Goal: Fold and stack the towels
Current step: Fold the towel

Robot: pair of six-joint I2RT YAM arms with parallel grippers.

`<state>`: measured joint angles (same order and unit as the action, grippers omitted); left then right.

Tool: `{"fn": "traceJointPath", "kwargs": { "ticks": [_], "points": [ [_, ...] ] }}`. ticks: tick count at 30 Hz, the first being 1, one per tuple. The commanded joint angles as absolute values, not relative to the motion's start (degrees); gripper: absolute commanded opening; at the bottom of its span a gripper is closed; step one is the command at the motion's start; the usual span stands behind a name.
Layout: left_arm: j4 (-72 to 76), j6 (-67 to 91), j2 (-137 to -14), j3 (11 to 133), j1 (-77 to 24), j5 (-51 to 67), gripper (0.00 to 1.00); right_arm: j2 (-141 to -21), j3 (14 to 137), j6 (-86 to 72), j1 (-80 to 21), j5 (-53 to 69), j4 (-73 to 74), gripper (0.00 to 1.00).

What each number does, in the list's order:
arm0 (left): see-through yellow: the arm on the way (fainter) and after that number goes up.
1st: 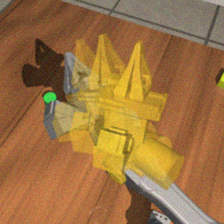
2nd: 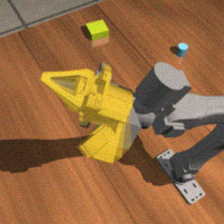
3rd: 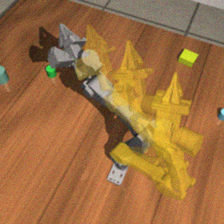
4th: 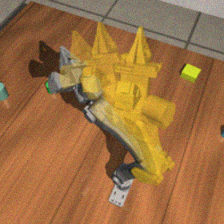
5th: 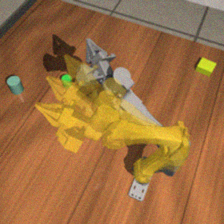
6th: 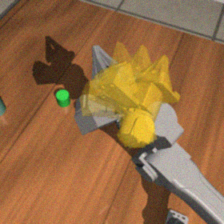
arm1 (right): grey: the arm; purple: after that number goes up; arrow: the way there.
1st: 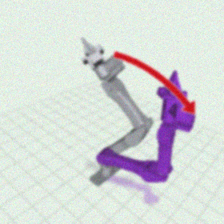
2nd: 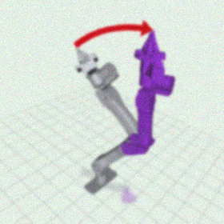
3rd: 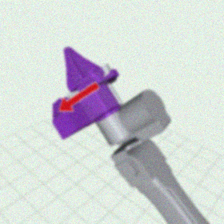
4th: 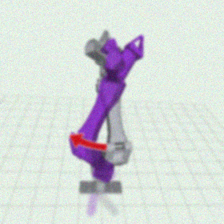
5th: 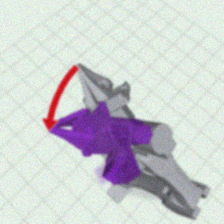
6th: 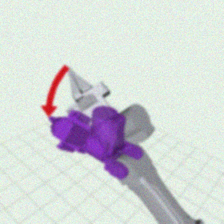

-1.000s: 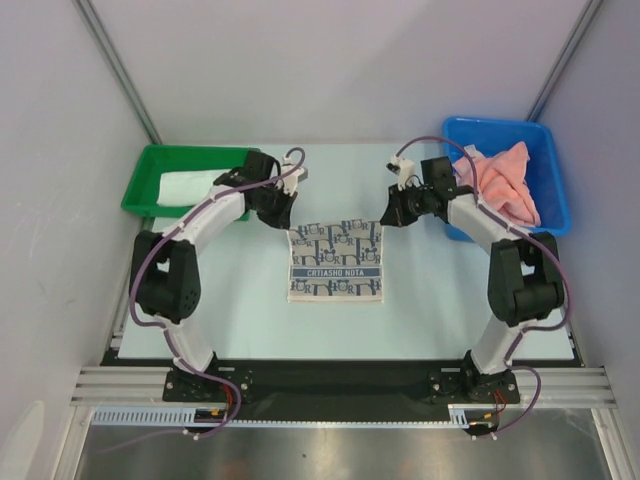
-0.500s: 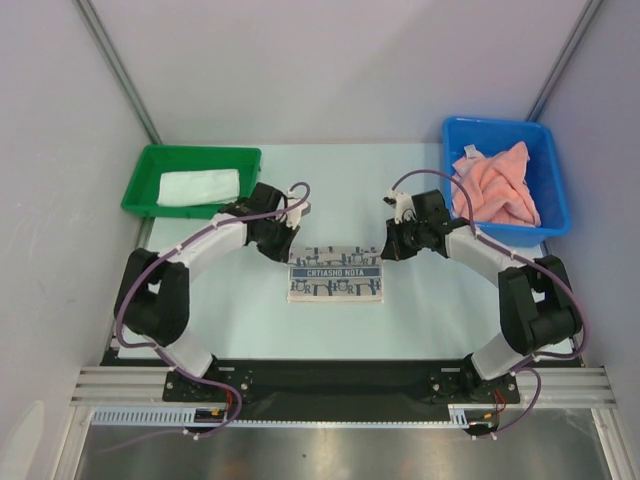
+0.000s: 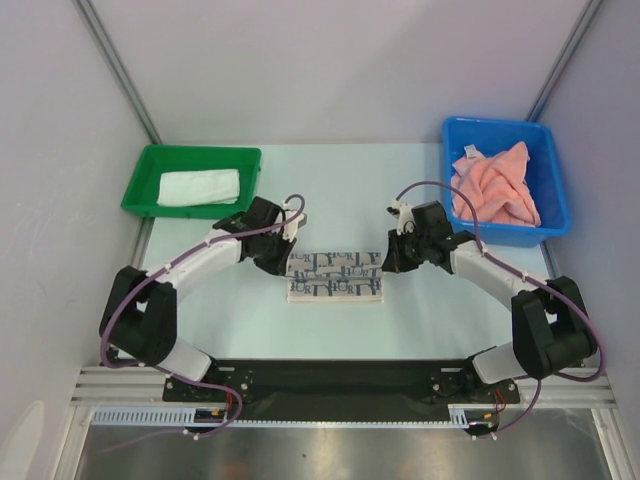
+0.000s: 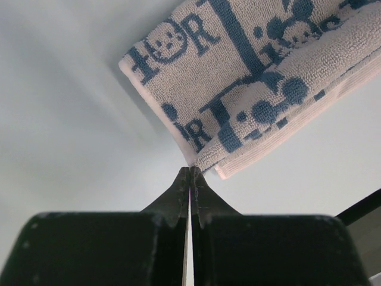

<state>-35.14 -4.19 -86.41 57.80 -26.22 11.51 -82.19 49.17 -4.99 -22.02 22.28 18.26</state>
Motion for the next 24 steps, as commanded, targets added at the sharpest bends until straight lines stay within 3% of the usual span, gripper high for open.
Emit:
{"fn": "traceJointPath", "kwargs": {
  "ticks": [1, 9, 11, 12, 13, 16, 20, 24],
  "points": [
    [-35.34, -2.03, -84.11, 55.64, -27.42, 10.28, 0.01, -80.77, 47.64, -7.03, -22.41, 19.34, 19.42, 0.00],
    [-34.98, -0.79, -85.69, 53.09, -28.83, 10.63, 0.00, -85.52, 47.90, -9.75, -22.59, 19.60, 21.71, 0.00],
    [-35.42, -0.44, -85.69, 53.43, -29.09, 10.46, 0.01, -85.61, 47.81, -10.02, -22.67, 20.74, 22.58, 0.04],
    [-36.46, -0.35, -85.52, 53.70, -29.53, 10.20, 0.05, -85.43, 47.99, -10.37, -22.68, 20.92, 23.20, 0.12],
    [-36.91, -0.35, -84.73, 54.48, -29.71, 9.85, 0.19, -84.99, 48.34, -10.46, -22.68, 21.44, 23.81, 0.18],
    [-38.67, 1.30, -82.37, 55.98, -30.41, 10.28, 0.35, -83.15, 49.65, -11.16, -22.76, 21.80, 27.85, 0.30],
    [-37.89, 3.07, -79.54, 57.48, -30.32, 12.13, 0.40, -80.42, 52.99, -14.93, -22.76, 22.15, 30.85, 0.34],
    [-31.40, 10.77, -80.15, 56.87, -30.32, 19.14, 0.39, -80.50, 53.96, -20.64, -25.31, 19.18, 27.17, 0.31]
  ]
}}
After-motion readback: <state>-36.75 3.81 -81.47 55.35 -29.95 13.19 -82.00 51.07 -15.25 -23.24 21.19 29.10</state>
